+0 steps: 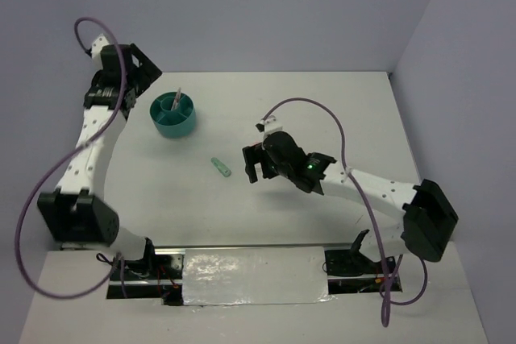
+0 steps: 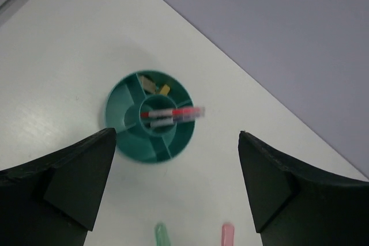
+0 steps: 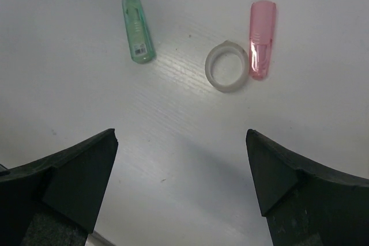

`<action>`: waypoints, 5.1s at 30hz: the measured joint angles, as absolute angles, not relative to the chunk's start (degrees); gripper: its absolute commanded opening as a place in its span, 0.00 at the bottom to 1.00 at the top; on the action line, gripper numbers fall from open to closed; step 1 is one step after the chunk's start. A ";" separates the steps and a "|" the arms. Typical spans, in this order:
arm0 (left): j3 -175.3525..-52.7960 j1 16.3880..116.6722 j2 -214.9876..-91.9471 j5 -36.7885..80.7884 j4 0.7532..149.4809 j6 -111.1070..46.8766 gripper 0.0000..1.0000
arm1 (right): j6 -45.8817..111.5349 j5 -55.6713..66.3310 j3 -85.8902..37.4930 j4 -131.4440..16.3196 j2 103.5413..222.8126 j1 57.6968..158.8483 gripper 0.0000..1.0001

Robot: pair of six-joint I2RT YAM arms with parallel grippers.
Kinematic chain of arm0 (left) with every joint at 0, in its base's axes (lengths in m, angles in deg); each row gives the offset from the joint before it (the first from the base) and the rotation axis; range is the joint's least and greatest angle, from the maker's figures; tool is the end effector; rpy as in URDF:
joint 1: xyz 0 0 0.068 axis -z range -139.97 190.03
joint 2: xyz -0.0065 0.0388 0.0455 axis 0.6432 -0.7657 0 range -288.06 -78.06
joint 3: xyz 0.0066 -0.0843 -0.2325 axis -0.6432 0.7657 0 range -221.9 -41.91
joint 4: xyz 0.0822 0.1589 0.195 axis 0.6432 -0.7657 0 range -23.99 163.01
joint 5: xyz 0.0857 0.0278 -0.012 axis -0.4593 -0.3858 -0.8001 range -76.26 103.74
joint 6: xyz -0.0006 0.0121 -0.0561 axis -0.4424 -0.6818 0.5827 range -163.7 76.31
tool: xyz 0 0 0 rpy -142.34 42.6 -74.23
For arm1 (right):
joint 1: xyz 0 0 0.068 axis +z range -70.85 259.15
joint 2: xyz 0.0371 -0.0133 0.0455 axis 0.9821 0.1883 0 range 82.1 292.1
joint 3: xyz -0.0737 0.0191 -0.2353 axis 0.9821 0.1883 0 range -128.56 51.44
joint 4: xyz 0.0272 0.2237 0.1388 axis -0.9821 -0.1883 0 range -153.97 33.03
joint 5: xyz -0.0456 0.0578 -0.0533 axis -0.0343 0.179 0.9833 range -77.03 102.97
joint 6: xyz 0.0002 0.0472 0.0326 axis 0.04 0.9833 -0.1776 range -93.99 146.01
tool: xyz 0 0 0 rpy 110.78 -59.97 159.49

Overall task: Sort the stationery into containers
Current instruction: Pick up the stationery from the center of the board, then place the stationery in the storage box.

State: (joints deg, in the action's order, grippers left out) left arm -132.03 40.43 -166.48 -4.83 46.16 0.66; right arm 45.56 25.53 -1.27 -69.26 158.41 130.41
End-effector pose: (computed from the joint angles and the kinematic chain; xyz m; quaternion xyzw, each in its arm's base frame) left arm 0.3619 0.0105 0.3706 -0.3920 0.7401 -0.0755 0.5411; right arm 0.1993 0.2344 0.2331 -0.1940 0.8652 0.1825 0.4248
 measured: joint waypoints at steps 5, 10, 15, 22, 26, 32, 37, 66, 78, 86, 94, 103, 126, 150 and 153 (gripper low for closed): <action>-116.51 40.37 -142.83 2.43 46.86 -3.31 0.99 | 45.32 23.76 -8.57 -73.11 169.53 130.04 0.79; -104.36 40.37 -128.26 10.03 45.99 -9.96 0.99 | 42.18 22.99 -16.29 -74.86 180.94 129.91 0.53; -93.83 40.37 -121.96 14.86 44.94 -16.52 0.99 | 38.85 22.80 -21.25 -77.83 187.50 128.44 0.43; -86.74 40.37 -117.85 19.04 43.28 -18.44 0.99 | 36.80 22.53 -26.82 -79.42 192.75 125.32 0.40; -86.79 40.37 -117.09 20.28 44.19 -18.72 0.99 | 36.75 22.31 -27.02 -80.67 194.60 124.16 0.39; -86.79 40.37 -116.96 21.14 44.33 -19.58 0.99 | 36.82 20.87 -27.00 -80.32 195.11 123.99 0.29; -86.79 40.37 -116.87 21.12 44.33 -19.58 0.99 | 37.06 18.36 -26.91 -79.42 195.83 123.99 0.31; -83.68 43.28 -122.49 35.65 52.33 -7.14 0.96 | 34.09 3.32 -4.27 -62.35 169.93 130.89 0.00; -83.97 59.73 -119.40 33.77 58.07 8.58 0.80 | 26.20 -0.02 2.71 -47.01 150.17 141.47 0.00; -83.49 61.68 -118.38 34.05 61.00 12.27 0.76 | 23.36 0.09 3.49 -47.12 149.10 142.28 0.00; -83.38 65.94 -120.65 34.23 61.90 12.23 0.61 | 21.59 1.53 0.45 -49.31 151.66 142.28 0.00; -83.03 68.50 -122.73 34.38 64.26 12.05 0.25 | 20.08 1.88 -1.19 -52.04 152.86 142.30 0.00; -106.81 52.22 -144.78 -0.87 54.27 -11.27 0.00 | 24.56 8.54 13.57 -51.91 134.91 137.86 1.00; -112.49 30.27 -172.38 23.13 81.79 -27.51 0.02 | 25.54 3.19 19.99 -52.21 124.86 137.86 1.00; -112.43 30.27 -172.43 23.02 81.90 -27.86 0.05 | 25.54 3.04 20.04 -52.19 124.86 137.86 1.00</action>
State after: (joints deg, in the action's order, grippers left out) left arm -112.43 30.27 -172.43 23.02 81.90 -27.86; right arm 25.54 3.04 20.04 -52.19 124.86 137.86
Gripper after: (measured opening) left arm 0.356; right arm 0.996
